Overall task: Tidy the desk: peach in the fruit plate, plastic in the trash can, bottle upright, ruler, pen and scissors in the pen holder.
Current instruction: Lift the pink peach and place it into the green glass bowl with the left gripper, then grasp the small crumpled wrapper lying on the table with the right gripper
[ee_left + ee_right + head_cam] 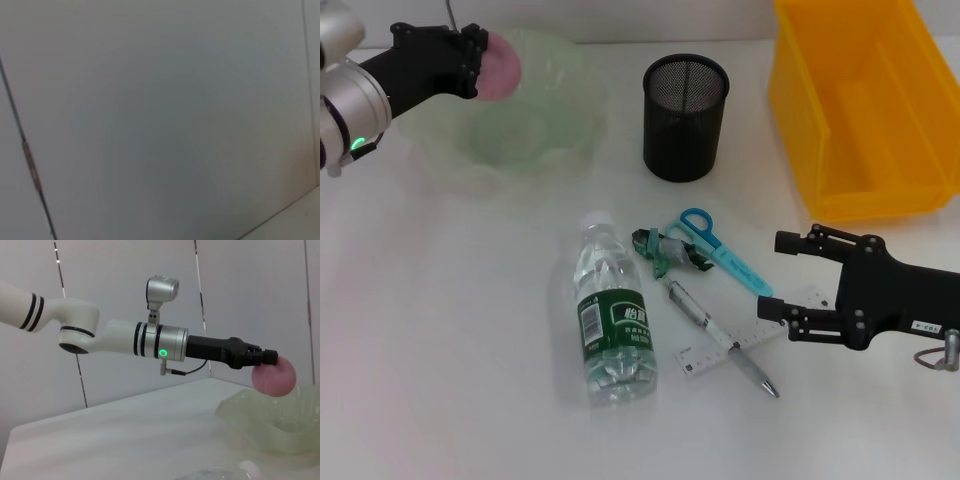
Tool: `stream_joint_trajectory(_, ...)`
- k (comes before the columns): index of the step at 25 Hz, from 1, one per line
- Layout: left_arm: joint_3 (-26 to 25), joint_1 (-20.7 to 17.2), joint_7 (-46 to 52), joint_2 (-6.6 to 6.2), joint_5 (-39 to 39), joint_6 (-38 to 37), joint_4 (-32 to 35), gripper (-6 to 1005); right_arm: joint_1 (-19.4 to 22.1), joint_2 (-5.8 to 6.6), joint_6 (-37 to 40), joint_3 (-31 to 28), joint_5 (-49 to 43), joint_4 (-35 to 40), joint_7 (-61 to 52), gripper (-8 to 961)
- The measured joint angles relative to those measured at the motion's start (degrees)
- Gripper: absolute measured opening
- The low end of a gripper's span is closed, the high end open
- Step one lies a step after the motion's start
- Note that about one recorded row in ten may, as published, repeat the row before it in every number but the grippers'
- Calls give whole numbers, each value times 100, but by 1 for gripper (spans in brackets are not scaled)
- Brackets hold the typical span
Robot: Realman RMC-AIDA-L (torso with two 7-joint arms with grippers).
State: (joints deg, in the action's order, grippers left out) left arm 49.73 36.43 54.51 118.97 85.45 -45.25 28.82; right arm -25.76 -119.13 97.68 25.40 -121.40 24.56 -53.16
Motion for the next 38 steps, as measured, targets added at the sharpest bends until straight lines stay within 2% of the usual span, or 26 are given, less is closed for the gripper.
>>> stream_joint_trajectory(5,19,19,3,13,-290,77,-117,111,45,4,-7,0,3,32,-59,818)
stream_joint_trajectory(11,41,-74,-14,-8,-415,-252,-120,300,74,26,41,4,95,215,-326,818)
stream_joint_trajectory(13,170,-171,-7,-31,-377,-492,-100,396,74,24,51,11,102,466,-664,818)
stream_joint_trajectory(16,526,-570,45,-58,-359,-1141,94,540,27,15,176,113,102,1398,-1989,817)
stream_joint_trajectory(17,570,-708,18,-58,-364,-1362,170,560,16,14,239,194,97,1716,-2418,817)
stream_joint_trajectory(18,605,-980,-94,-57,-377,-1776,258,581,-14,18,352,370,88,2256,-3104,817)
stream_joint_trajectory(21,591,-1329,-356,-60,-401,-2517,287,642,-111,35,481,1021,0,3378,-4548,817)
stream_joint_trajectory(22,595,-1544,-559,-71,-394,-3051,284,662,-185,39,483,1283,-117,3790,-5076,817)
stream_joint_trajectory(26,615,-1869,-726,-91,-286,-3749,278,744,-659,28,456,2149,-871,4782,-6582,816)
stream_joint_trajectory(30,590,-2075,-718,-86,-75,-3792,253,842,-1407,38,441,2863,-1734,4972,-7366,816)
stream_joint_trajectory(33,604,-2140,-756,-77,-63,-3751,180,842,-1876,30,372,3362,-2231,4812,-7494,816)
stream_joint_trajectory(38,578,-2159,-776,-74,-63,-3703,82,841,-2144,3,-285,4723,-2501,4455,-7433,816)
